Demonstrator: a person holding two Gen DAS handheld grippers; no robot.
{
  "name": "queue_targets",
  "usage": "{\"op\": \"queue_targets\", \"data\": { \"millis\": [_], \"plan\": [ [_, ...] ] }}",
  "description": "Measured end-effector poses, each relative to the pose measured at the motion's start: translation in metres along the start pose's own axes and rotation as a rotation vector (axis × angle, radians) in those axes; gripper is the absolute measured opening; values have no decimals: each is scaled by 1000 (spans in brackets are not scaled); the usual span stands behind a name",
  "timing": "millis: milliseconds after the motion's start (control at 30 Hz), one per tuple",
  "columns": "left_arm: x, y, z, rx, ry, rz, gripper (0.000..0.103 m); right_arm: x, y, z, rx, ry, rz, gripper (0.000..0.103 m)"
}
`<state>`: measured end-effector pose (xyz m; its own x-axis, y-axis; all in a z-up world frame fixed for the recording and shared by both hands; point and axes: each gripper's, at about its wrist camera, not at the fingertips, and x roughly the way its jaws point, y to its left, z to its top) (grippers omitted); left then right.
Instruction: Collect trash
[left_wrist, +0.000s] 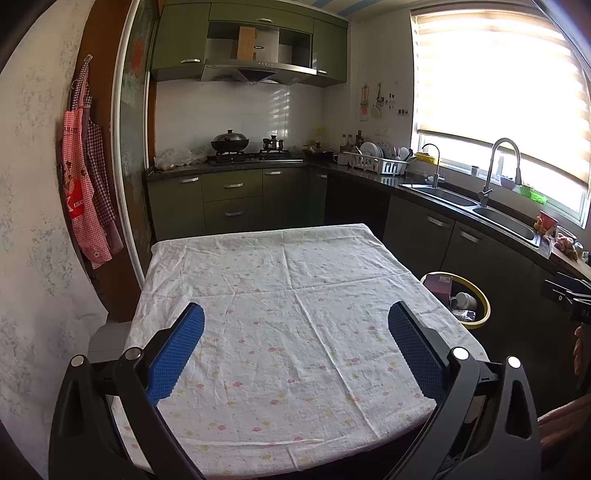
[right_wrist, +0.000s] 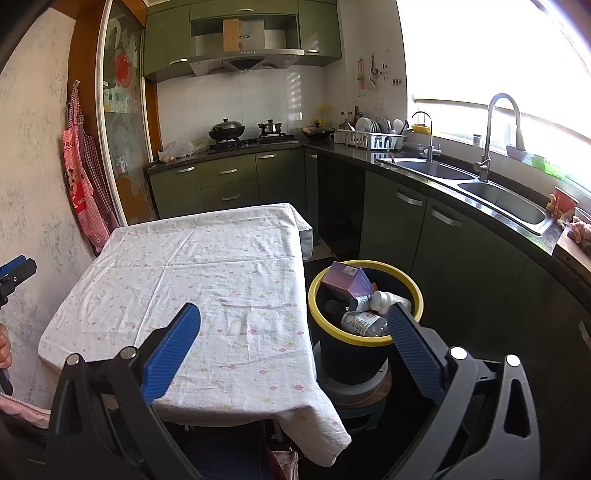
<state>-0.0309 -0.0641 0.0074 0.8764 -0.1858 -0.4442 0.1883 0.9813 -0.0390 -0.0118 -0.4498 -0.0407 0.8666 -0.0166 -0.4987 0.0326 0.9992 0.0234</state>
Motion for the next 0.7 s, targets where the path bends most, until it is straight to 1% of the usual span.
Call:
{"op": "queue_targets", "data": {
  "millis": [700],
  "plan": [
    [2, 0, 0, 0, 6, -6, 98, -1, 0, 2, 5, -2, -6, 96]
  ]
}}
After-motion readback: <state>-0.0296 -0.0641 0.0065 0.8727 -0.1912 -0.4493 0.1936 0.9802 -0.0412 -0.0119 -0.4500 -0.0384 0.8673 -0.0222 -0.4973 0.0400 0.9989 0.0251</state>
